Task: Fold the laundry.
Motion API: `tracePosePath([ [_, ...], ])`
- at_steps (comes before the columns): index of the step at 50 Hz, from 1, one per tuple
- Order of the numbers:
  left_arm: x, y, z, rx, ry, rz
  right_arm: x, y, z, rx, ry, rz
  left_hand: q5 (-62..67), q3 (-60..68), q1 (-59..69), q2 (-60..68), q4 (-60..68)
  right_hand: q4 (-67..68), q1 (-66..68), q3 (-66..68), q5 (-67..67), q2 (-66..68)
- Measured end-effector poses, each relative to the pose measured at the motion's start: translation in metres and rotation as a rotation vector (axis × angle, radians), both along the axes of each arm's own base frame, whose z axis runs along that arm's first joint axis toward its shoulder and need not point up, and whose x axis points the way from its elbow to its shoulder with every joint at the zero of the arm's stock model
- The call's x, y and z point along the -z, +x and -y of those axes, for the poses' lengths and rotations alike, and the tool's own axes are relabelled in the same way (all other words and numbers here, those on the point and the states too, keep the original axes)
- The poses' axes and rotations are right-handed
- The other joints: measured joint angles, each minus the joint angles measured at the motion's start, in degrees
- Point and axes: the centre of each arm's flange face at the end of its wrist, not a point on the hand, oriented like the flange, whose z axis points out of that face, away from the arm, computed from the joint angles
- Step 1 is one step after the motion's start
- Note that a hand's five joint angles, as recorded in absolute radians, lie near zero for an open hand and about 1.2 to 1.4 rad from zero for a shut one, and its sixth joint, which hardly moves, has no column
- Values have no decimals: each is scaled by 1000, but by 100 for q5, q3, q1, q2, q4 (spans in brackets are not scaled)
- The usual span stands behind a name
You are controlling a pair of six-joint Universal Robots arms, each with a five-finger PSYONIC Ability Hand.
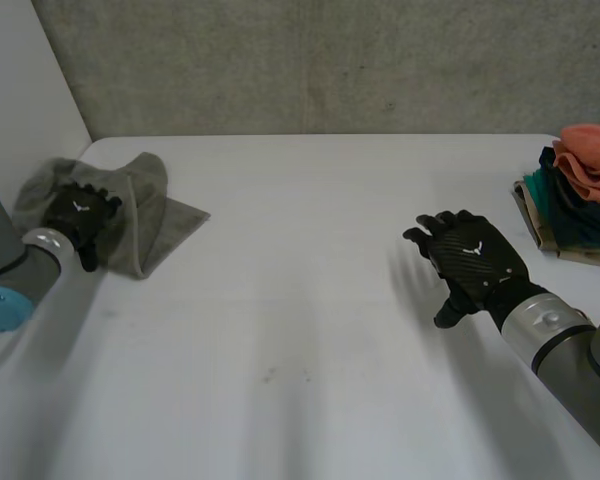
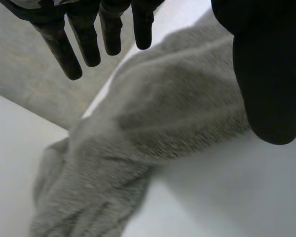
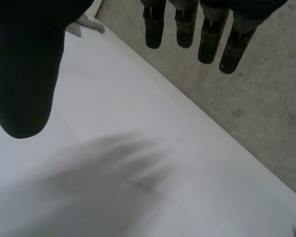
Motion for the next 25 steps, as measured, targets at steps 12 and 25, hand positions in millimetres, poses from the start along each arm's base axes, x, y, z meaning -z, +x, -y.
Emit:
tracePosePath([
  [12, 15, -7, 13, 13, -8, -20, 7, -1, -1, 4, 25, -5, 1910, 5365, 5445, 5436, 5454, 0, 0, 0, 0, 0],
  [25, -21, -40, 2, 44, -53, -169, 8, -3, 0, 14, 27, -7, 1910, 5538, 5557, 5576, 5611, 0, 0, 0, 0, 0],
])
